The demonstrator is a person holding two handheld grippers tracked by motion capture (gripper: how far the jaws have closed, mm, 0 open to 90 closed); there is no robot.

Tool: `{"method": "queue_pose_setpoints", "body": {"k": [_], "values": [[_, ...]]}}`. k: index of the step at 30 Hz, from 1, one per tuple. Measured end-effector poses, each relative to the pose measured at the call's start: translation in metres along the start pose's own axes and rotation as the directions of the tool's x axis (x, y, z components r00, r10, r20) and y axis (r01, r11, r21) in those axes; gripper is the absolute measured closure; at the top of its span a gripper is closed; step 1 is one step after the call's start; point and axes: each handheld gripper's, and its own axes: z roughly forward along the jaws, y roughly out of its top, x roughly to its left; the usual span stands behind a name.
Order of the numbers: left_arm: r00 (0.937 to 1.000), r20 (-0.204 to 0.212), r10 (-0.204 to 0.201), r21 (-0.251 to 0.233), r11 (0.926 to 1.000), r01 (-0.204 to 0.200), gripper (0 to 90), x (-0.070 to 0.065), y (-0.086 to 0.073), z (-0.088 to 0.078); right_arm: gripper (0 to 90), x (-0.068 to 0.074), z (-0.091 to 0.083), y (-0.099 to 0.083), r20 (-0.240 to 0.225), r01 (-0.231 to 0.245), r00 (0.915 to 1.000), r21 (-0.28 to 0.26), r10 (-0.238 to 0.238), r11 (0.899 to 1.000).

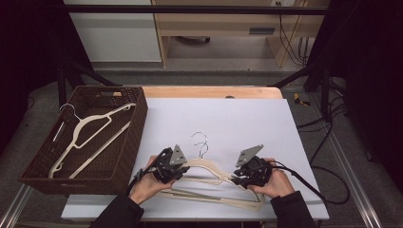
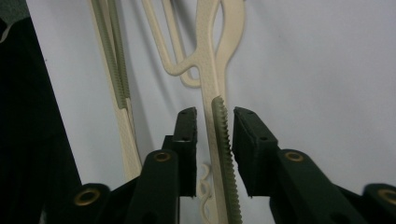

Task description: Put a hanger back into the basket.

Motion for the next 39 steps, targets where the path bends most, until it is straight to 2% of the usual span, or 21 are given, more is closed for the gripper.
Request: {"method": "queue_pose_setpoints", "body": {"k": [1, 2, 3, 4, 5, 7, 10, 11, 14, 15, 18, 19, 21, 24, 25, 30, 31, 36, 38, 39], "values": [[1.0, -0.004, 0.008, 0.003, 1.0, -0.008, 76.0, -0.001, 0.0, -0.001, 64.3, 0.0, 0.0, 0.0, 0.0, 0.0, 1.0, 0.0, 0.0, 1.0], [0.9999, -0.01, 0.011, -0.003, 0.9999, -0.011, 76.0, -0.002, 0.0, -0.002, 61.4, 0.0, -0.001, 0.0, 0.002, -0.016, 0.9999, -0.025, 0.016, 1.0], [0.9998, -0.01, 0.015, -0.004, 0.9999, -0.015, 76.0, -0.003, 0.0, -0.004, 57.8, 0.0, -0.005, 0.002, -0.01, -0.04, 0.9992, -0.074, 0.039, 0.996], [0.9998, -0.01, 0.015, -0.004, 0.9999, -0.015, 76.1, -0.003, 0.0, -0.004, 57.8, 0.0, -0.005, 0.002, -0.01, -0.04, 0.9992, -0.074, 0.039, 0.996], [0.9998, -0.013, 0.018, -0.004, 0.9998, -0.018, 76.1, -0.005, 0.0, -0.005, 52.1, -0.001, -0.008, 0.004, -0.018, -0.057, 0.9983, -0.124, 0.055, 0.991], [0.9996, -0.018, 0.019, -0.005, 0.9998, -0.019, 76.0, -0.006, 0.0, -0.005, 49.5, -0.001, -0.009, 0.008, -0.033, -0.072, 0.9972, -0.168, 0.067, 0.983], [0.9995, -0.022, 0.021, -0.007, 0.9997, -0.021, 76.1, -0.007, 0.0, -0.006, 47.0, -0.002, -0.01, 0.013, -0.033, -0.064, 0.9977, -0.19, 0.059, 0.98], [0.9995, -0.022, 0.022, -0.004, 0.9997, -0.022, 76.1, -0.007, 0.0, -0.008, 45.3, -0.002, -0.009, 0.019, -0.043, -0.078, 0.9965, -0.21, 0.071, 0.974], [0.9993, -0.024, 0.027, -0.009, 0.9996, -0.027, 76.2, -0.008, 0.0, -0.008, 44.9, -0.003, -0.008, 0.025, -0.061, -0.073, 0.9963, -0.217, 0.062, 0.973], [0.9992, -0.024, 0.03, -0.01, 0.9995, -0.03, 76.2, -0.009, 0.0, -0.009, 45.2, -0.005, -0.003, 0.031, -0.088, -0.097, 0.993, -0.227, 0.079, 0.969], [0.999, -0.026, 0.035, -0.013, 0.9993, -0.036, 76.3, -0.01, 0.001, -0.011, 46.1, -0.007, 0.005, 0.036, -0.109, -0.105, 0.9906, -0.224, 0.083, 0.969], [0.9993, -0.024, 0.028, -0.023, 0.9993, -0.028, 76.3, -0.011, 0.001, -0.011, 47.8, -0.008, 0.013, 0.039, -0.128, -0.107, 0.9884, -0.198, 0.082, 0.974], [0.9992, -0.025, 0.032, -0.018, 0.9993, -0.033, 76.3, -0.011, 0.001, -0.012, 49.4, -0.008, 0.017, 0.04, -0.144, -0.119, 0.9853, -0.191, 0.092, 0.974], [0.9993, -0.022, 0.03, -0.035, 0.9989, -0.031, 76.4, -0.014, 0.002, -0.012, 56.8, -0.009, 0.026, 0.042, -0.173, -0.14, 0.9786, -0.167, 0.111, 0.976], [0.9991, -0.02, 0.039, -0.037, 0.9986, -0.039, 76.4, -0.015, 0.002, -0.013, 62.9, -0.011, 0.027, 0.041, -0.193, -0.133, 0.9761, -0.165, 0.1, 0.977], [0.9988, -0.012, 0.048, -0.044, 0.9979, -0.049, 76.6, -0.02, 0.003, -0.014, 75.2, -0.011, 0.026, 0.042, -0.231, -0.136, 0.9683, -0.165, 0.096, 0.977], [0.9987, -0.008, 0.05, -0.046, 0.9977, -0.05, 76.7, -0.021, 0.003, -0.016, 79.1, -0.01, 0.025, 0.042, -0.245, -0.147, 0.9638, -0.157, 0.105, 0.977], [0.9985, 0.001, 0.055, -0.057, 0.9969, -0.055, 76.8, -0.023, 0.003, -0.021, 80.8, -0.009, 0.022, 0.041, -0.276, -0.136, 0.9572, -0.16, 0.088, 0.978], [0.9984, 0.003, 0.057, -0.063, 0.9964, -0.056, 76.4, -0.023, 0.003, -0.024, 82.1, -0.008, 0.019, 0.041, -0.299, -0.123, 0.9521, -0.178, 0.065, 0.976], [0.9985, 0.02, 0.051, -0.079, 0.9957, -0.049, 76.1, -0.023, 0.003, -0.027, 82.6, -0.007, 0.017, 0.041, -0.308, -0.127, 0.949, -0.18, 0.066, 0.976]]}}
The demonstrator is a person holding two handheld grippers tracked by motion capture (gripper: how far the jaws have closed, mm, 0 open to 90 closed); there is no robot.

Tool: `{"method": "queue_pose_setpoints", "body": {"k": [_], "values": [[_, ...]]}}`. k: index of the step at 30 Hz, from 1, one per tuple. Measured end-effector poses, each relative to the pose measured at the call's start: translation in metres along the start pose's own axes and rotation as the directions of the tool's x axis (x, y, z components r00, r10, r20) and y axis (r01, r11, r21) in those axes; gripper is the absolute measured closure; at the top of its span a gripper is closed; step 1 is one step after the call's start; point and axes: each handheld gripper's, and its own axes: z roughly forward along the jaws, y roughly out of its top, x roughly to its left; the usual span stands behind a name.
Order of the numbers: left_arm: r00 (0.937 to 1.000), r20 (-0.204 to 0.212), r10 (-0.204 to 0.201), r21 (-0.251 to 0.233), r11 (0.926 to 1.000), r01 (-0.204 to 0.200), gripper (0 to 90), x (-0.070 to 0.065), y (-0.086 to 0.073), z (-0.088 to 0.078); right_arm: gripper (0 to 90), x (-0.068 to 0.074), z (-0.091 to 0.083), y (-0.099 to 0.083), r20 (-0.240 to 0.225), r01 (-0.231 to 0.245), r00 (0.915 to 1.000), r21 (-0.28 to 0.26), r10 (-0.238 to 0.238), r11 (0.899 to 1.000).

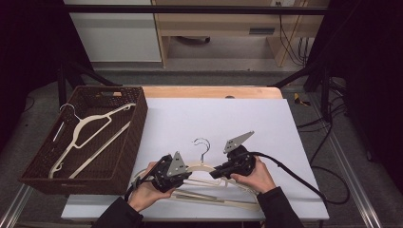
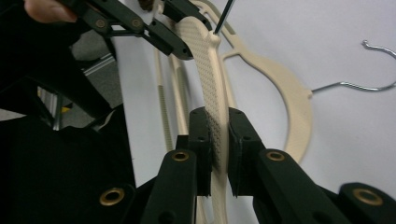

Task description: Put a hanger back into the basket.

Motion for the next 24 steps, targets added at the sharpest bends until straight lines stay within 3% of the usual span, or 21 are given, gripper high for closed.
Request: {"method": "queue_pose_setpoints", "body": {"k": [4, 5, 6, 7, 12, 15, 17, 21, 24], "values": [[0.9992, 0.039, -0.012, -0.025, 0.9996, 0.013, 71.9, 0.004, -0.001, -0.006, 84.6, 0.004, -0.003, 0.0, -0.017, 0.033, 0.9993, -0.011, -0.033, 0.999], [0.9976, 0.067, -0.017, -0.039, 0.9991, 0.02, 68.2, 0.008, 0.0, -0.012, 85.5, 0.007, -0.005, -0.001, -0.033, 0.042, 0.9986, -0.013, -0.042, 0.999], [0.9976, 0.067, -0.017, -0.039, 0.9991, 0.02, 65.5, 0.008, 0.0, -0.012, 85.5, 0.007, -0.005, -0.001, -0.033, 0.042, 0.9986, -0.013, -0.042, 0.999], [0.9943, 0.104, -0.024, -0.053, 0.9982, 0.03, 62.7, 0.011, 0.0, -0.018, 86.1, 0.01, -0.008, -0.001, -0.044, 0.053, 0.9976, -0.017, -0.054, 0.998], [0.9893, 0.146, 0.001, -0.053, 0.9985, 0.007, 57.6, 0.015, 0.002, -0.025, 86.5, 0.017, -0.012, 0.0, -0.053, 0.089, 0.9945, -0.025, -0.09, 0.996], [0.9863, 0.165, 0.003, -0.056, 0.9984, 0.007, 59.2, 0.014, 0.003, -0.024, 86.6, 0.022, -0.012, 0.002, -0.053, 0.116, 0.9917, -0.027, -0.117, 0.993], [0.9792, 0.203, -0.004, -0.06, 0.9981, 0.016, 63.1, 0.014, 0.005, -0.019, 86.6, 0.024, -0.011, 0.003, -0.053, 0.13, 0.99, -0.026, -0.131, 0.991], [0.9744, 0.225, -0.003, -0.048, 0.9987, 0.014, 70.3, 0.015, 0.006, -0.016, 86.6, 0.026, -0.011, 0.004, -0.048, 0.145, 0.9882, -0.023, -0.146, 0.989], [0.9775, 0.21, 0.016, -0.039, 0.9992, -0.008, 75.2, 0.013, 0.007, -0.017, 86.1, 0.025, -0.01, 0.003, -0.038, 0.159, 0.9864, -0.03, -0.16, 0.987]]}}
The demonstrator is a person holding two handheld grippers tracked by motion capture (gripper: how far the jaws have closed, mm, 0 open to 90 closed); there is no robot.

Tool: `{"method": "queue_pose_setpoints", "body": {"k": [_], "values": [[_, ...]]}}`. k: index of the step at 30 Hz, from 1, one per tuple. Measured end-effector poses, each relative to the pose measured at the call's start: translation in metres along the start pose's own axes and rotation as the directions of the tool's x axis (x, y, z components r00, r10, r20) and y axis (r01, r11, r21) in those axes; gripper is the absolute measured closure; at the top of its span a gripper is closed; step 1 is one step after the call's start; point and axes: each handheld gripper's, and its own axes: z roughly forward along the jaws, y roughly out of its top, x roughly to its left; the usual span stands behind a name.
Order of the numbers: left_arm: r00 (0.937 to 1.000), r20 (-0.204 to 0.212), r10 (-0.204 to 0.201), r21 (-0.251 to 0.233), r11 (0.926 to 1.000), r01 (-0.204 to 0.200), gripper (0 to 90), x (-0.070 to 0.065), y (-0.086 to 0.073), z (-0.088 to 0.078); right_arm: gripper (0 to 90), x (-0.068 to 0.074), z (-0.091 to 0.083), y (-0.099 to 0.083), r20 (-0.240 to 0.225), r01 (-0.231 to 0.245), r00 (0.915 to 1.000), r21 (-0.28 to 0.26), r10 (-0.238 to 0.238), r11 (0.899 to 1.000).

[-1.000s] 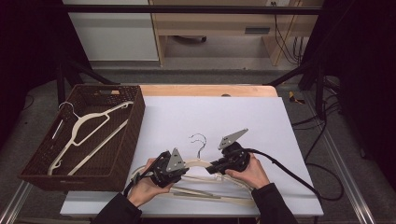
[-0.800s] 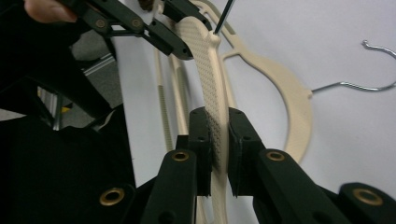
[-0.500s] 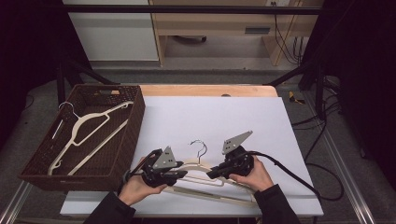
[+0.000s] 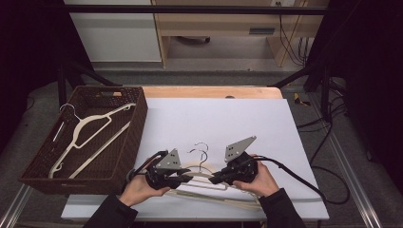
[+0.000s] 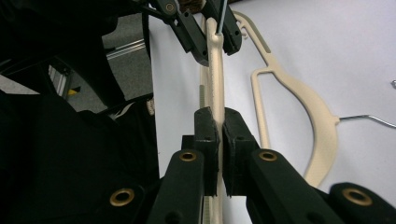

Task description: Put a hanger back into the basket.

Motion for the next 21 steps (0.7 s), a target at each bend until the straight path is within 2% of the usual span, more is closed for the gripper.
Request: {"method": "queue_pose_setpoints", "body": {"k": [1, 2, 3, 5, 6, 8, 9, 10, 13, 14, 15, 16, 18, 19, 20, 21], "values": [[1.0, -0.001, -0.003, 0.002, 1.0, 0.003, 75.8, -0.001, 0.001, -0.001, 85.5, 0.0, 0.0, 0.0, 0.004, -0.001, 1.0, -0.004, 0.001, 1.0], [0.9998, -0.002, 0.021, 0.017, 0.9996, -0.021, 76.9, -0.001, 0.001, -0.002, 84.3, 0.001, -0.001, 0.0, 0.016, 0.004, 0.9999, -0.009, -0.004, 1.0], [0.9998, -0.002, 0.021, 0.017, 0.9996, -0.021, 78.3, -0.001, 0.001, -0.002, 84.3, 0.001, -0.001, 0.0, 0.016, 0.004, 0.9999, -0.009, -0.004, 1.0], [0.9997, 0.019, 0.015, 0.005, 0.9999, -0.015, 79.7, -0.003, 0.002, -0.003, 80.1, 0.001, -0.003, 0.0, 0.058, 0.018, 0.9982, -0.023, -0.016, 1.0], [0.9997, 0.026, -0.001, -0.01, 0.9999, 0.001, 80.8, -0.006, 0.004, -0.003, 77.8, 0.001, -0.004, 0.0, 0.074, 0.011, 0.9972, -0.021, -0.009, 1.0], [0.9997, 0.019, 0.013, -0.012, 0.9998, -0.013, 83.0, -0.012, 0.007, -0.005, 69.9, 0.003, -0.007, 0.0, 0.109, 0.022, 0.9938, -0.033, -0.018, 0.999], [0.9996, 0.021, 0.02, -0.013, 0.9997, -0.019, 85.4, -0.016, 0.01, -0.006, 62.3, 0.004, -0.01, 0.001, 0.139, 0.035, 0.9899, -0.05, -0.028, 0.998], [0.9996, 0.021, 0.02, -0.013, 0.9997, -0.019, 85.9, -0.016, 0.01, -0.006, 62.3, 0.004, -0.01, 0.001, 0.139, 0.035, 0.9899, -0.05, -0.028, 0.998], [0.9999, -0.007, 0.014, -0.019, 0.9997, -0.014, 86.0, -0.023, 0.014, -0.01, 55.3, 0.005, -0.016, 0.001, 0.171, 0.044, 0.9848, -0.082, -0.03, 0.996], [0.9999, -0.016, -0.004, -0.032, 0.9995, 0.004, 86.0, -0.025, 0.015, -0.013, 49.8, 0.007, -0.022, 0.0, 0.193, 0.041, 0.9811, -0.119, -0.018, 0.992], [0.9999, -0.016, -0.004, -0.032, 0.9995, 0.004, 86.1, -0.025, 0.015, -0.013, 49.8, 0.007, -0.022, 0.0, 0.193, 0.041, 0.9811, -0.119, -0.018, 0.992], [0.9994, -0.027, -0.021, -0.039, 0.999, 0.02, 86.1, -0.025, 0.016, -0.015, 47.4, 0.007, -0.026, -0.001, 0.203, 0.039, 0.9791, -0.137, -0.011, 0.99], [0.9984, -0.051, -0.025, -0.044, 0.9988, 0.023, 86.1, -0.024, 0.016, -0.019, 39.3, 0.009, -0.039, -0.003, 0.265, 0.052, 0.9643, -0.182, -0.002, 0.982], [0.997, -0.058, -0.05, -0.063, 0.9969, 0.047, 86.1, -0.024, 0.016, -0.021, 35.8, 0.009, -0.043, -0.005, 0.286, 0.054, 0.9581, -0.199, 0.006, 0.978], [0.996, -0.066, -0.059, -0.072, 0.9959, 0.054, 86.1, -0.023, 0.016, -0.023, 35.8, 0.009, -0.043, -0.005, 0.286, 0.054, 0.9581, -0.199, 0.006, 0.978], [0.9951, -0.072, -0.068, -0.079, 0.9949, 0.062, 86.1, -0.022, 0.015, -0.026, 33.3, 0.008, -0.047, -0.006, 0.308, 0.052, 0.9512, -0.217, 0.018, 0.975]]}}
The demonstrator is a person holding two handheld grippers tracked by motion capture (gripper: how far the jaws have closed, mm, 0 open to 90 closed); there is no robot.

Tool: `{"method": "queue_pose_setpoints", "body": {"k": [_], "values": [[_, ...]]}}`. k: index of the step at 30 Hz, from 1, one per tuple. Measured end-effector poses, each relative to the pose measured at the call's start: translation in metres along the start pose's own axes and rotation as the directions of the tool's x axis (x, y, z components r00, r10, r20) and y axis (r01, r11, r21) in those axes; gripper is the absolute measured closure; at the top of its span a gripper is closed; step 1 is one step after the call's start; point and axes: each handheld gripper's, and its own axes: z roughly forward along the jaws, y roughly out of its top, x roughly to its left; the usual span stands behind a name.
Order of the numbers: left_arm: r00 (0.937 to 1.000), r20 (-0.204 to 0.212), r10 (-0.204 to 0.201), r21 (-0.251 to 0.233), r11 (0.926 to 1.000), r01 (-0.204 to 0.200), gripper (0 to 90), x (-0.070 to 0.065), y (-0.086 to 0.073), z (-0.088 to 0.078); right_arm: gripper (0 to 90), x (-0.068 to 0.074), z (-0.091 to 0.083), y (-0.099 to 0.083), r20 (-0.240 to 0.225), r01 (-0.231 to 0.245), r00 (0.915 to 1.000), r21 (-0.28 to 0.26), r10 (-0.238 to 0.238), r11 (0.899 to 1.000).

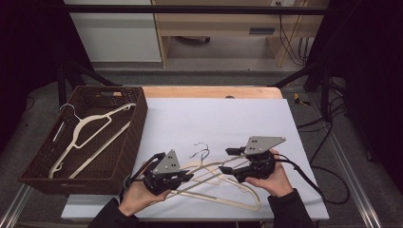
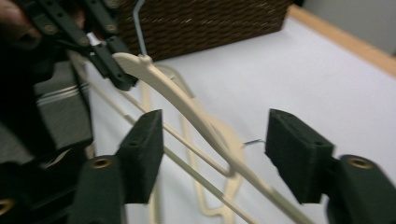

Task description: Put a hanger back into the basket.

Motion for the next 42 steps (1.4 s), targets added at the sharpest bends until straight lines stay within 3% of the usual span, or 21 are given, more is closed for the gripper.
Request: {"method": "queue_pose_setpoints", "body": {"k": [1, 2, 4, 5, 8, 9, 10, 12, 15, 21, 23, 26, 33, 35, 40, 42], "values": [[0.9996, -0.018, -0.023, -0.019, 0.9996, 0.023, 86.1, 0.002, 0.0, -0.005, 28.6, -0.003, -0.008, -0.001, 0.052, -0.012, 0.9986, -0.026, 0.013, 1.0], [0.9992, -0.025, -0.03, -0.024, 0.9993, 0.029, 86.1, 0.003, 0.0, -0.008, 26.3, -0.005, -0.011, -0.003, 0.074, -0.025, 0.9969, -0.041, 0.028, 0.999], [0.9987, -0.034, -0.038, -0.032, 0.9988, 0.037, 86.1, 0.004, 0.0, -0.011, 24.7, -0.007, -0.015, -0.004, 0.09, -0.037, 0.9951, -0.055, 0.042, 0.998], [0.9974, -0.047, -0.054, -0.052, 0.9973, 0.051, 86.1, 0.007, 0.001, -0.018, 21.1, -0.011, -0.021, -0.008, 0.131, -0.058, 0.9891, -0.078, 0.067, 0.995], [0.9956, -0.066, -0.067, -0.069, 0.9957, 0.062, 86.1, 0.009, 0.001, -0.026, 19.2, -0.014, -0.026, -0.012, 0.162, -0.083, 0.9819, -0.101, 0.099, 0.991], [0.9935, -0.085, -0.076, -0.086, 0.994, 0.068, 86.1, 0.011, 0.002, -0.034, 16.8, -0.018, -0.029, -0.017, 0.186, -0.115, 0.973, -0.117, 0.136, 0.986], [0.9935, -0.085, -0.076, -0.086, 0.994, 0.068, 86.1, 0.011, 0.002, -0.034, 16.8, -0.018, -0.029, -0.017, 0.186, -0.115, 0.973, -0.117, 0.136, 0.986], [0.9918, -0.097, -0.084, -0.101, 0.9921, 0.074, 86.1, 0.014, 0.002, -0.041, 16.3, -0.022, -0.032, -0.022, 0.209, -0.137, 0.9643, -0.129, 0.162, 0.982], [0.9883, -0.115, -0.1, -0.121, 0.9889, 0.086, 86.1, 0.018, 0.002, -0.053, 11.9, -0.028, -0.037, -0.03, 0.258, -0.169, 0.9449, -0.14, 0.201, 0.976], [0.9782, -0.159, -0.133, -0.166, 0.9803, 0.107, 86.0, 0.029, 0.001, -0.078, 7.1, -0.032, -0.043, -0.037, 0.324, -0.18, 0.9199, -0.15, 0.221, 0.972], [0.9756, -0.169, -0.141, -0.175, 0.9783, 0.111, 86.1, 0.034, 0.003, -0.085, 5.7, -0.033, -0.044, -0.038, 0.353, -0.188, 0.9063, -0.154, 0.232, 0.97], [0.9721, -0.181, -0.149, -0.189, 0.9753, 0.114, 86.1, 0.042, 0.005, -0.097, 4.8, -0.034, -0.047, -0.041, 0.379, -0.195, 0.8924, -0.165, 0.245, 0.967], [0.9641, -0.221, -0.147, -0.194, 0.9754, 0.104, 86.1, 0.056, 0.014, -0.12, 4.5, -0.034, -0.052, -0.044, 0.386, -0.207, 0.8853, -0.17, 0.259, 0.963], [0.9573, -0.241, -0.16, -0.199, 0.9735, 0.113, 86.0, 0.067, 0.016, -0.129, 4.0, -0.033, -0.053, -0.046, 0.394, -0.207, 0.8826, -0.164, 0.257, 0.964], [0.9528, -0.258, -0.16, -0.184, 0.9764, 0.114, 86.1, 0.084, 0.016, -0.139, 3.8, -0.034, -0.055, -0.048, 0.396, -0.22, 0.8774, -0.168, 0.27, 0.961], [0.9486, -0.264, -0.174, -0.187, 0.9742, 0.127, 86.0, 0.094, 0.014, -0.144, 3.8, -0.034, -0.056, -0.049, 0.399, -0.225, 0.8744, -0.172, 0.277, 0.959]]}}
